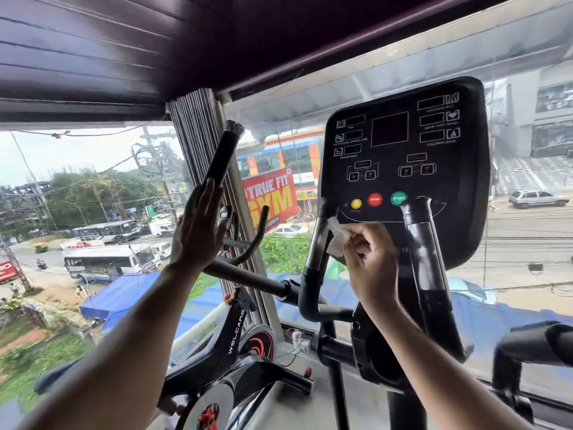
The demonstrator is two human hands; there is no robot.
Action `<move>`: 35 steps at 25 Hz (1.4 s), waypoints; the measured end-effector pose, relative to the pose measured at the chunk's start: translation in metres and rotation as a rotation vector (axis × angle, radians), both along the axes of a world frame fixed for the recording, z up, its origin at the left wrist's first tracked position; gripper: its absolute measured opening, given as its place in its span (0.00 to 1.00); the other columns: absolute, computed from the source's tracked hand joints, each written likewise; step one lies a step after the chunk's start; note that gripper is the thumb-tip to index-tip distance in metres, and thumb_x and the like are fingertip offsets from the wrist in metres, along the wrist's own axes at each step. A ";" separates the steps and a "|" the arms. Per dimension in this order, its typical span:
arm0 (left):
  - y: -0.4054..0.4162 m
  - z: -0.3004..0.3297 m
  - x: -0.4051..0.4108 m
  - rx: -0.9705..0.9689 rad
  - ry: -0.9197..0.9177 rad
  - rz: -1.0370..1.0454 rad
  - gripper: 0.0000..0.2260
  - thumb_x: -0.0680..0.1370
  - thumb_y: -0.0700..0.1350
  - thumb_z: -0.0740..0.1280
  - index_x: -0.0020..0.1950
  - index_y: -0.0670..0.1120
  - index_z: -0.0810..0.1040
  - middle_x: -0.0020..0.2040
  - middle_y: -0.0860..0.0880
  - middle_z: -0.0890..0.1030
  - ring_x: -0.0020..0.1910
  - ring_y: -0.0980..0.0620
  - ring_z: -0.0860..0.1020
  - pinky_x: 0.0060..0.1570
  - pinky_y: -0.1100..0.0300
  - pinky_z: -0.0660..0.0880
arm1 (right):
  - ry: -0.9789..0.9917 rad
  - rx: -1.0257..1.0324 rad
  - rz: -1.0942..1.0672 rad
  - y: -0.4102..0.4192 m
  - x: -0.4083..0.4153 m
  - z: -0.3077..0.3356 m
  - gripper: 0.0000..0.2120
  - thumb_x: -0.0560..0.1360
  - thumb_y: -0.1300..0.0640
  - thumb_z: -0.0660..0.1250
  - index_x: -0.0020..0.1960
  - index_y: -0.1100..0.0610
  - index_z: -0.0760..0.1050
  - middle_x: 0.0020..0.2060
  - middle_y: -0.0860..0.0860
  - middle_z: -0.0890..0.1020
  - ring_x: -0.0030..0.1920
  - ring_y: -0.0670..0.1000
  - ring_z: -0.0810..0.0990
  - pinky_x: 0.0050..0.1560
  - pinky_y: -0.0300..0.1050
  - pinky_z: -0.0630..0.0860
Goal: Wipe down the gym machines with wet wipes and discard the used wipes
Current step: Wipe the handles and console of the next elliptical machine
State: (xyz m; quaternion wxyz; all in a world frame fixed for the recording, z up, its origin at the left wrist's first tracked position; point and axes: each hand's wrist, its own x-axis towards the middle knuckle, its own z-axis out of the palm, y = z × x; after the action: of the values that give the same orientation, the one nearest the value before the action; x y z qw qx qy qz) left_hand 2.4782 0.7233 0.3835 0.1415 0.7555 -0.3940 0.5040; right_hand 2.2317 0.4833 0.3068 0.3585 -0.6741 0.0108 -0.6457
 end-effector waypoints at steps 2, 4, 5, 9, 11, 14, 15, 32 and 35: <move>-0.001 0.000 -0.001 -0.037 -0.003 0.006 0.35 0.80 0.40 0.70 0.84 0.44 0.59 0.83 0.42 0.60 0.81 0.38 0.60 0.71 0.43 0.70 | -0.030 0.008 -0.034 -0.005 0.005 0.008 0.09 0.76 0.70 0.70 0.54 0.61 0.80 0.49 0.54 0.78 0.46 0.49 0.81 0.47 0.48 0.83; -0.002 -0.004 -0.002 -0.036 -0.002 0.058 0.35 0.80 0.40 0.70 0.84 0.46 0.58 0.84 0.44 0.58 0.81 0.41 0.59 0.64 0.42 0.76 | -0.019 -0.033 -0.067 -0.006 0.016 0.019 0.08 0.76 0.70 0.70 0.52 0.62 0.80 0.49 0.54 0.78 0.46 0.48 0.80 0.47 0.44 0.82; -0.003 -0.007 -0.003 -0.037 0.004 0.080 0.34 0.81 0.41 0.69 0.84 0.47 0.58 0.84 0.46 0.57 0.82 0.41 0.59 0.61 0.42 0.78 | -0.006 -0.055 -0.085 -0.004 0.021 0.022 0.07 0.76 0.70 0.70 0.51 0.61 0.80 0.49 0.53 0.78 0.45 0.48 0.80 0.46 0.43 0.81; -0.002 -0.001 -0.007 0.012 0.013 0.107 0.31 0.84 0.47 0.65 0.84 0.48 0.58 0.85 0.46 0.56 0.82 0.41 0.58 0.66 0.38 0.75 | 0.037 -0.117 -0.074 -0.001 0.023 0.021 0.06 0.76 0.70 0.69 0.50 0.63 0.80 0.47 0.53 0.79 0.43 0.51 0.79 0.46 0.45 0.80; -0.004 0.000 -0.019 -0.002 0.040 0.124 0.29 0.86 0.54 0.59 0.85 0.49 0.55 0.85 0.46 0.54 0.83 0.42 0.53 0.77 0.35 0.61 | 0.082 -0.130 -0.055 -0.005 0.018 0.023 0.05 0.77 0.69 0.69 0.50 0.62 0.81 0.47 0.53 0.79 0.43 0.51 0.80 0.46 0.46 0.80; -0.027 -0.044 -0.075 -0.136 0.205 -0.073 0.30 0.85 0.60 0.55 0.85 0.51 0.54 0.86 0.50 0.52 0.84 0.46 0.52 0.79 0.37 0.56 | 0.058 -0.042 -0.083 -0.011 0.018 0.036 0.05 0.78 0.67 0.69 0.50 0.60 0.81 0.47 0.52 0.79 0.42 0.49 0.80 0.45 0.47 0.80; -0.041 -0.073 -0.104 -0.151 0.308 -0.194 0.30 0.85 0.60 0.55 0.85 0.53 0.53 0.85 0.53 0.52 0.83 0.48 0.56 0.76 0.39 0.65 | 0.028 -0.020 -0.097 -0.011 0.019 0.040 0.05 0.78 0.67 0.69 0.50 0.59 0.81 0.46 0.52 0.79 0.42 0.48 0.79 0.45 0.46 0.79; -0.132 -0.162 -0.161 -0.377 0.287 -0.327 0.25 0.87 0.58 0.55 0.79 0.45 0.65 0.75 0.46 0.74 0.63 0.46 0.79 0.37 0.52 0.82 | 0.778 -0.839 -0.428 0.007 0.018 0.121 0.08 0.76 0.71 0.66 0.52 0.64 0.80 0.50 0.59 0.82 0.54 0.60 0.79 0.50 0.56 0.81; -0.132 -0.161 -0.161 -0.379 0.309 -0.342 0.26 0.86 0.58 0.55 0.81 0.46 0.64 0.75 0.46 0.74 0.62 0.44 0.81 0.37 0.50 0.83 | 1.154 -0.897 -0.295 0.015 0.017 0.173 0.04 0.79 0.65 0.68 0.49 0.58 0.79 0.47 0.54 0.83 0.45 0.50 0.82 0.44 0.41 0.79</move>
State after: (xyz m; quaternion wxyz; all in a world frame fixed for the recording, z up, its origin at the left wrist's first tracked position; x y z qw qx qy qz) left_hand 2.3175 0.5910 0.2227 0.4214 0.7060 -0.3881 0.4164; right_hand 2.2489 0.4982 0.4799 -0.1042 -0.9791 0.0232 -0.1729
